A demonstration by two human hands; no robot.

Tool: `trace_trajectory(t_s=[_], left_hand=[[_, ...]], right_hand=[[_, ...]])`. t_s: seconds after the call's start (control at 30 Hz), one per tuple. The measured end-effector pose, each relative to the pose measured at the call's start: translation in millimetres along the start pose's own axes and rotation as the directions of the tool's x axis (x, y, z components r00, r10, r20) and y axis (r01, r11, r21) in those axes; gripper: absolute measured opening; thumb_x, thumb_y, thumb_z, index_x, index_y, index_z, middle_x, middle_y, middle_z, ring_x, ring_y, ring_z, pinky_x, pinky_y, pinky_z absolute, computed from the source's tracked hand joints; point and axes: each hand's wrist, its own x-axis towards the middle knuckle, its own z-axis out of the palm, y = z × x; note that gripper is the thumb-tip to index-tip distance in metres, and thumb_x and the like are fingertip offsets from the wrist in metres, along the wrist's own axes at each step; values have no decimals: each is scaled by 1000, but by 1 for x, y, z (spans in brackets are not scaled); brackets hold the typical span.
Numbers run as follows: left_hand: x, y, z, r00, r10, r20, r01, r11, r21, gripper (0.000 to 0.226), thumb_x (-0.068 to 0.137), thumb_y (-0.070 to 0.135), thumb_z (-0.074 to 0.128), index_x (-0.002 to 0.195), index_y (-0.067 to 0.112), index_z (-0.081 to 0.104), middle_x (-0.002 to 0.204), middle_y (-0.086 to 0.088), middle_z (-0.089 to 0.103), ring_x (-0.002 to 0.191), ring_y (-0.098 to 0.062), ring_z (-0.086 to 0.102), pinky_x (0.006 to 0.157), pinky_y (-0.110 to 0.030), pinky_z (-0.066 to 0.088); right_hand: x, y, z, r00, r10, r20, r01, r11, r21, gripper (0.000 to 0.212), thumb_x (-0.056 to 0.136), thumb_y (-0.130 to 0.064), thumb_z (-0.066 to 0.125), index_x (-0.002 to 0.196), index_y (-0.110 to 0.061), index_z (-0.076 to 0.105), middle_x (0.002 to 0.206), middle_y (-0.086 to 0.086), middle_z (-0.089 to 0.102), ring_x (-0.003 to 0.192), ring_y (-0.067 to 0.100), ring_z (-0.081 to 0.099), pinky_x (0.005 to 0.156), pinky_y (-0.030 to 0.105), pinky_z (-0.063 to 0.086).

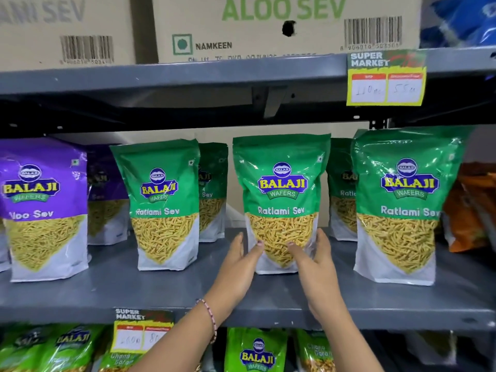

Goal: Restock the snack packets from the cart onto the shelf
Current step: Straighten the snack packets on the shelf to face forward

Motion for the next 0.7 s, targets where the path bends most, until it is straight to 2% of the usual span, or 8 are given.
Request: trace_trajectory(t_s=[0.13,0.23,0.33,0.4,0.47,0.53,0.63,0.7], left_hand=[[1,-1,-51,936,192,-297,-205,979,-15,66,93,35,60,151,31,30,152,20,31,141,2,27,110,-22,22],[11,-8,-119,853,218,-474,-289,954,-81,72,83,36,64,148,27,35,149,13,43,137,-6,42,117,-34,30],[25,-16,-178,839,134,-527,-234,964,-128,65,93,20,60,151,15,30,156,1,37,144,-15,36,115,-30,28],[31,-28,-208,891,97,-444,-184,970,-157,61,97,21,56,151,9,31,156,1,33,144,-13,34,114,-28,26],[34,-43,-209,950,32,-312,-90,981,-173,45,97,29,51,138,11,52,142,2,54,125,-4,56,106,-25,40],[28,-53,-203,980,1,-201,-45,976,-213,28,102,27,42,109,16,68,107,9,77,93,4,71,87,-16,54],[51,-72,-234,987,27,-159,-48,990,-130,37,93,39,51,118,21,71,127,1,71,119,-15,64,110,-37,42],[80,-89,-244,993,16,-114,-35,986,-164,29,96,33,51,108,31,77,128,-6,70,122,-26,60,112,-46,37]], right_hand=[[-23,-9,6,915,-302,-269,303,952,-38,42,93,-9,62,130,-26,52,131,-11,59,128,9,53,106,30,41],[-43,-19,35,870,-446,-208,437,895,-91,31,92,-4,61,118,-21,63,122,-6,66,121,9,58,102,26,44],[-45,-25,93,956,-284,75,278,957,84,28,87,-9,65,109,-27,62,117,-16,64,109,-8,59,93,15,46],[-34,-14,135,961,-83,266,69,996,58,44,85,-10,70,124,-23,54,129,-13,58,113,-13,54,98,13,42],[-26,-1,156,919,99,382,-103,995,-11,85,72,-33,74,147,-20,36,151,-4,44,135,7,44,113,32,37],[-24,14,162,867,193,460,-194,980,-45,106,63,-46,72,154,-26,21,158,-4,35,142,16,38,117,42,34],[-28,24,196,846,197,495,-189,980,-67,106,63,-52,74,153,-34,21,156,-10,38,143,11,37,119,43,32],[-23,21,190,860,196,471,-199,979,-44,103,62,-51,77,150,-36,26,153,-8,45,139,12,43,117,44,35]])
